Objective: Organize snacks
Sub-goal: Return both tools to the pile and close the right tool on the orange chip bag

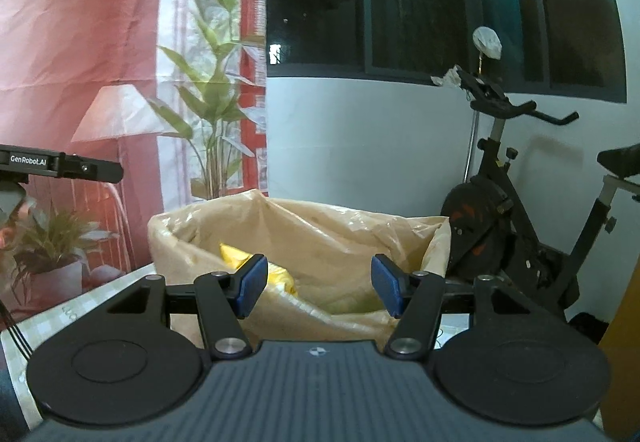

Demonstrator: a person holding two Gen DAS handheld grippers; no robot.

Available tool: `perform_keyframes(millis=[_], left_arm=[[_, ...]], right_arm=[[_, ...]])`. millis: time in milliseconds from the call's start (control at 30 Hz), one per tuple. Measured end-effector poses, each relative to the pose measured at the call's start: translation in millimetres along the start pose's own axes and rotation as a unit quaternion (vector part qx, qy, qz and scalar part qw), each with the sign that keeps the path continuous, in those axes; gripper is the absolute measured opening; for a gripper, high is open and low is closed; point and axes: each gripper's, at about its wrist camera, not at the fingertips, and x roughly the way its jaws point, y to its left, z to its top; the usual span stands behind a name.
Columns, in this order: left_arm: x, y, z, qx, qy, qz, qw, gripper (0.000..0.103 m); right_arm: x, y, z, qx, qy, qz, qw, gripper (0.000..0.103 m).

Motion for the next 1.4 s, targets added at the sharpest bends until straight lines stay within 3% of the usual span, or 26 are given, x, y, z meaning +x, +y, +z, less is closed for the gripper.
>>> perform_keyframes(millis=[267,733,800,933,1067,1267,1400], left_arm=[[-12.7,27.1,-38.0,-0.048,0.036,0.008,0.9982,0.087],[-5.2,27.3,-84.4,-0.079,0.083,0.029,0.993,0.086],[-3.8,23.7,-90.5,-0.067,0.091,0.033,0.9931,0.086],[-2.6,24.8,-98.9,-0.065,0.1,0.033,0.9922,0.086],[-2.8,27.9,-101.9,-0.072,0.103,0.037,0.9914,0.086],[1.1,26.9,-109.4,-0.079,0.116,0.036,0.9895,0.086],[7.5,27.3,-115.4,-0.083,0.129,0.033,0.9876,0.086]], right_arm=[[-14.0,12.5,-27.3,0.001,0.003,0.0,1.0,0.061],[-18.0,10.6,-79.3,0.003,0.046,-0.023,0.999,0.061],[-16.9,11.3,-89.1,0.008,0.061,-0.022,0.998,0.065],[-11.6,12.1,-108.2,0.03,0.09,-0.025,0.995,0.085],[-0.6,8.9,-128.8,0.063,0.126,-0.031,0.99,0.094],[21.4,1.5,-151.4,0.094,0.164,-0.047,0.981,0.098],[33.8,-4.4,-158.0,0.129,0.158,-0.041,0.978,0.1]])
